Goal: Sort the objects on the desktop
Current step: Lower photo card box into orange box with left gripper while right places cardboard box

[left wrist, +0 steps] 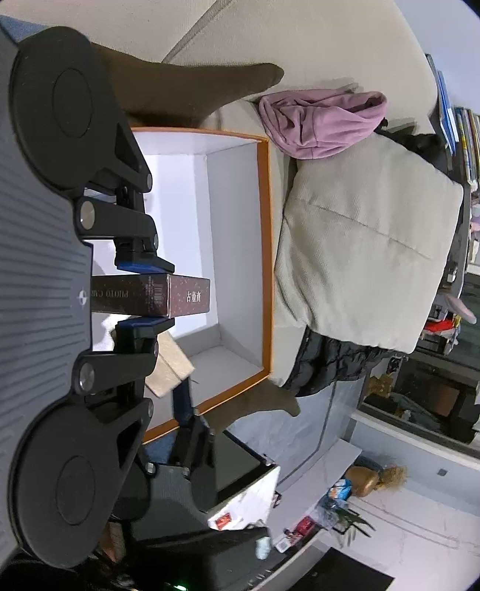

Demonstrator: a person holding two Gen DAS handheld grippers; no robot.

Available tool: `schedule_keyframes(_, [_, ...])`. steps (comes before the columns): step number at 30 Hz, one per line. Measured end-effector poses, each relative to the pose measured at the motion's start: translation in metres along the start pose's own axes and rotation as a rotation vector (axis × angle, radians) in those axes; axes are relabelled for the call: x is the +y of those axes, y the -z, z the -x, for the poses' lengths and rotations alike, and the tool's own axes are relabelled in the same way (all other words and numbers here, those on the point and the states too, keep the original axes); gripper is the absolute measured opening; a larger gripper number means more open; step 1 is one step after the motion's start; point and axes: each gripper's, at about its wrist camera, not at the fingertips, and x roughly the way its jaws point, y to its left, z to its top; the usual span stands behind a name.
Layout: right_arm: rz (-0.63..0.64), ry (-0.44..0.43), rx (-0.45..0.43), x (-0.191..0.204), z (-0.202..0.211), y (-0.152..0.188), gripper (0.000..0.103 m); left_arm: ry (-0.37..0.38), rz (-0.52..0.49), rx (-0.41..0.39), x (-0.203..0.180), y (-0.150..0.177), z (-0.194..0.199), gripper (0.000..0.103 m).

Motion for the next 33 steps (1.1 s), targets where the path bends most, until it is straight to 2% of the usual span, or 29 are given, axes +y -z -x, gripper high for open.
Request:
schedule_keyframes(5, [0.019,0.000,0.009,0.002,-0.007,0.000,0.069,-0.007,0.001,0.011,0.002,-0.002,-0.013,0.026])
schedule_keyframes(9, [0.018,-0.021,0.026,-0.001,-0.013,0.001,0.069,-0.076,-0.031,0.039,0.003,0.006,-0.035,0.026])
schedule_keyframes(12, [0.020,-0.063,0.048,-0.002,-0.022,0.000,0.069,-0.128,-0.039,0.056,0.008,0.014,-0.045,0.026])
schedule_keyframes(19, [0.024,-0.172,0.114,-0.005,-0.054,-0.010,0.069,-0.155,-0.008,0.136,0.024,0.029,-0.052,0.026])
schedule_keyframes(23, [0.015,-0.267,0.176,-0.011,-0.070,-0.017,0.069,-0.151,-0.018,0.157,0.025,0.034,-0.049,0.026])
schedule_keyframes(28, [0.029,-0.326,0.232,-0.011,-0.083,-0.023,0.069,-0.116,0.003,0.164,0.028,0.034,-0.046,0.026])
schedule_keyframes(33, [0.052,-0.353,0.294,-0.008,-0.095,-0.021,0.070,-0.068,0.019,0.105,0.028,0.038,-0.026,0.026])
